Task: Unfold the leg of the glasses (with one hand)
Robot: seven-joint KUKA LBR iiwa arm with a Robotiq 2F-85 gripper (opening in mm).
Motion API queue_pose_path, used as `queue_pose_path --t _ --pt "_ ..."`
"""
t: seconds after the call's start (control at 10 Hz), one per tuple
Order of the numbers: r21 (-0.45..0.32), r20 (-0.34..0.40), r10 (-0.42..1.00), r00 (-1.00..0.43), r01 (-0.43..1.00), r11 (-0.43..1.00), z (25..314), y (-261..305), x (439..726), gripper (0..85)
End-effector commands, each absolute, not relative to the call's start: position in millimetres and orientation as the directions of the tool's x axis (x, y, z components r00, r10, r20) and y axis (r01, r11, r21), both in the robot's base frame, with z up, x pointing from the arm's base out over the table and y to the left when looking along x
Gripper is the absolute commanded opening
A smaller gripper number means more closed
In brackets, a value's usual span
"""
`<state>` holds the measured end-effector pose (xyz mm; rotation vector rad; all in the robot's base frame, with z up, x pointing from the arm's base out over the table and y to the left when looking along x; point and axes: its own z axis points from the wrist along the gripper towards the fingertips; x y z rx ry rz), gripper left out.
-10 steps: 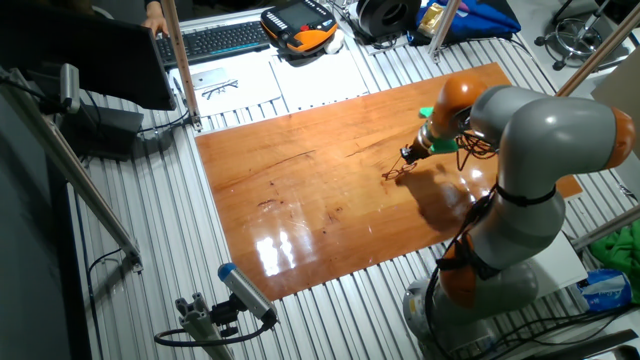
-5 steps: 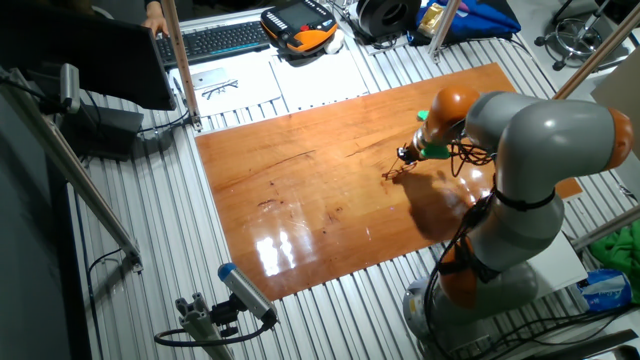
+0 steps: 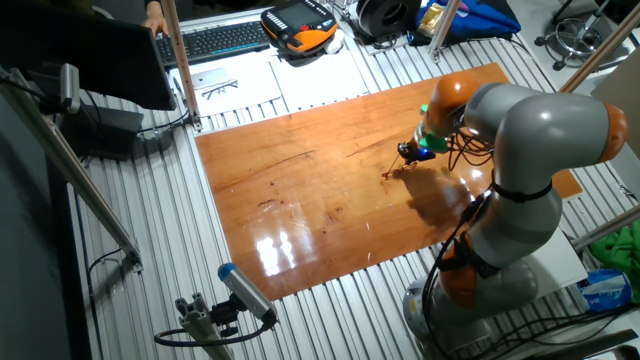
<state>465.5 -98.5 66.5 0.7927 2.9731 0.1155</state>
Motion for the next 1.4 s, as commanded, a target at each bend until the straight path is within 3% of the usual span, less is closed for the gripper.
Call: queue_pose_path --t 0.0,0.4,0.9,1.3 --pt "0.094 -0.041 0.959 -0.279 0.955 0.282 66.9 -97.6 466.2 0.0" --pt "0.136 -0.021 0.992 -0.122 0.983 0.124 65.2 -95.6 469.9 0.0" --pt "0.171 0.06 0.995 0.085 0.981 -0.094 64.8 -97.9 474.6 0.0" --pt "0.159 0.064 0.988 0.143 0.976 -0.151 62.0 -102.6 481.1 0.0"
